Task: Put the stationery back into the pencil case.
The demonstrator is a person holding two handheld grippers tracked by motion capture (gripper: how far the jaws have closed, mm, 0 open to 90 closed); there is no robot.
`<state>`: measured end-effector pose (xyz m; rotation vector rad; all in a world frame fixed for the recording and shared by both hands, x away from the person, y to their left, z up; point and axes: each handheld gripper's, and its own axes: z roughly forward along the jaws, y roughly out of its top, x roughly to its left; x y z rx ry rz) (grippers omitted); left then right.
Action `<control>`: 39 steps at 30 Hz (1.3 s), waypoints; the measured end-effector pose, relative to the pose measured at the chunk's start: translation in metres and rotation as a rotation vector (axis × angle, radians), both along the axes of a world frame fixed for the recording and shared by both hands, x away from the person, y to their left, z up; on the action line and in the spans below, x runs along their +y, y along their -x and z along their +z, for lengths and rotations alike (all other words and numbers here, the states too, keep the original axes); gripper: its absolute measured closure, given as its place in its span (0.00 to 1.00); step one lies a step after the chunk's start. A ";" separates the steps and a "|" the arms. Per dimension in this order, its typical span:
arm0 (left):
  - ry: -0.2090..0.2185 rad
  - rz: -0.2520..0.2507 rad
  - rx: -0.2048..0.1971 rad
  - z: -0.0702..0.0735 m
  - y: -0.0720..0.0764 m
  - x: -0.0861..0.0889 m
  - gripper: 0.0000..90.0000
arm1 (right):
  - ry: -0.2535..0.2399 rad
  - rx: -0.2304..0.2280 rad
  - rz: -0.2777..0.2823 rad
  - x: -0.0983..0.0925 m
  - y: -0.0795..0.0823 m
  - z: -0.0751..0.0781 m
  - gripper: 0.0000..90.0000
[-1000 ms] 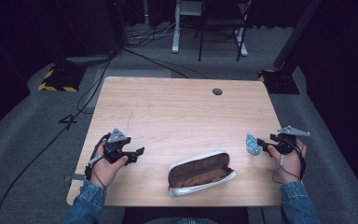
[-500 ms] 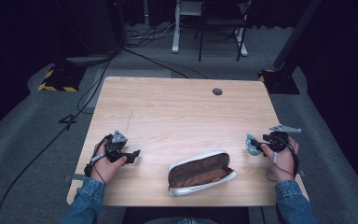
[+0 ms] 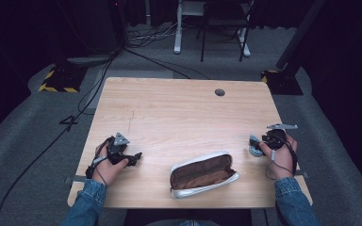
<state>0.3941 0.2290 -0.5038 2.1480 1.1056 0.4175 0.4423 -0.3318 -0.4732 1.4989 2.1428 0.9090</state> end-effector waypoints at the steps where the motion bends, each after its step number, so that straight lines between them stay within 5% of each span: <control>1: 0.002 0.002 0.000 0.000 0.000 0.000 0.20 | 0.001 0.007 -0.002 0.001 -0.001 0.000 0.38; 23: -0.003 -0.002 0.000 0.000 -0.001 -0.001 0.19 | 0.091 0.178 -0.043 0.016 -0.021 -0.006 0.33; 28: -0.003 -0.001 -0.003 0.000 -0.001 -0.001 0.19 | 0.130 0.186 -0.045 0.018 -0.022 -0.005 0.39; 33: -0.003 -0.001 -0.003 0.000 -0.001 -0.001 0.19 | 0.150 0.232 -0.057 0.022 -0.025 0.000 0.53; 39: -0.004 -0.001 -0.004 0.000 -0.001 -0.001 0.19 | 0.162 0.286 -0.063 0.025 -0.030 0.003 0.55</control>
